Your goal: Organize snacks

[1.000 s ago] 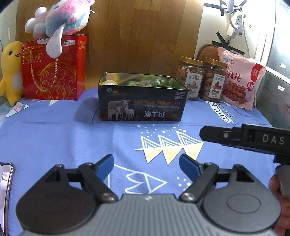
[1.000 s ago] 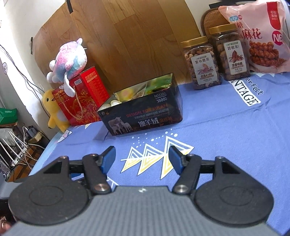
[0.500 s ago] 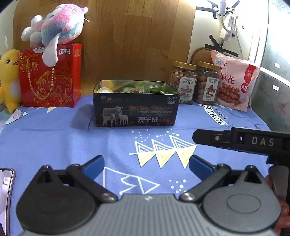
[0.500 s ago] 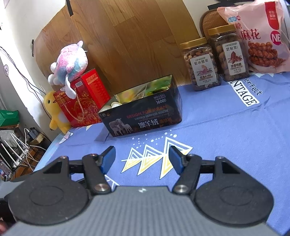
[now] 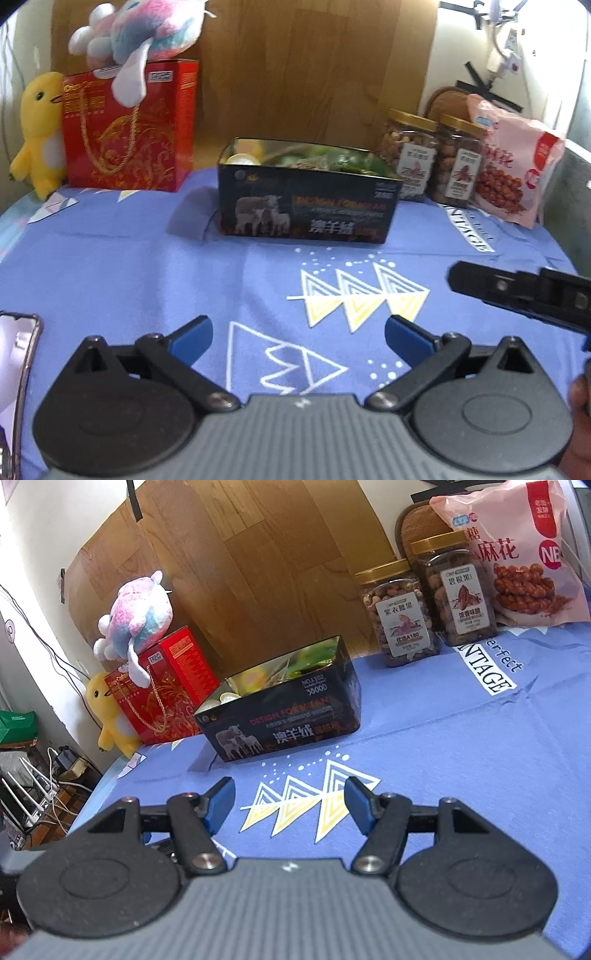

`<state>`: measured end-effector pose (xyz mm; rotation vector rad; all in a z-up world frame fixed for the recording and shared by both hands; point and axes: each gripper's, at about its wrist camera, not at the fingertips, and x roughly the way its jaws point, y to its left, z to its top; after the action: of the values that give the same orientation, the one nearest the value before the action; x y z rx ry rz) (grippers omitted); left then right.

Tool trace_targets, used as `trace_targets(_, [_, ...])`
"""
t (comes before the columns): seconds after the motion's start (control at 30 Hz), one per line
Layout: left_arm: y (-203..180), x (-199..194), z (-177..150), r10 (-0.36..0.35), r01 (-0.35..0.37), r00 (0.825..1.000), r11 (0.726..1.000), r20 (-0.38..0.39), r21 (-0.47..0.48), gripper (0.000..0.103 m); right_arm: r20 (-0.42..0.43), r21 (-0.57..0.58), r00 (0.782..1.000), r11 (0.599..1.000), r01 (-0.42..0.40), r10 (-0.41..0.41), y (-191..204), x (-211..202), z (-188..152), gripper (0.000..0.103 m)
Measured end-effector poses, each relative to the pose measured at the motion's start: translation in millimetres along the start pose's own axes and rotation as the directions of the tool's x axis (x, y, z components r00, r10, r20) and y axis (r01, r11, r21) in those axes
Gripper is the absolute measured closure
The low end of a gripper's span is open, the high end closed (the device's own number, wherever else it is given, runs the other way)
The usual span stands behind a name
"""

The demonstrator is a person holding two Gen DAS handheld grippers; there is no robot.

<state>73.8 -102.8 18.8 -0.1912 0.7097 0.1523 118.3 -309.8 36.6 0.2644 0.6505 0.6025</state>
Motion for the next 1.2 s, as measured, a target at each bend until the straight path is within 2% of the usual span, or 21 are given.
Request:
trace_targets(0.2, [-4, 3, 0, 0.046, -0.046, 0.999, 0.998, -0.022, 0.032, 0.0, -0.01, 0.019, 1.0, 1.0, -0.005, 0.005, -3, -2, -4, 0.035])
trace_targets(0.73, [-22, 0, 2, 0.043, -0.042, 0.999, 0.996, -0.014, 0.08, 0.0, 0.015, 0.058, 0.999, 0.998, -0.031, 0.03, -19, -14, -6, 0.034])
trace_targets(0.97, [-32, 10, 1, 0.11, -0.105, 0.992, 0.991, -0.056, 0.088, 0.0, 0.015, 0.069, 0.999, 0.997, -0.035, 0.034, -31, -16, -7, 0.033])
trace_targets(1.2, [-37, 9, 5, 0.131, -0.128, 0.991, 0.989, -0.031, 0.072, 0.0, 0.005, 0.075, 0.999, 0.996, -0.04, 0.04, -40, -15, -12, 0.032])
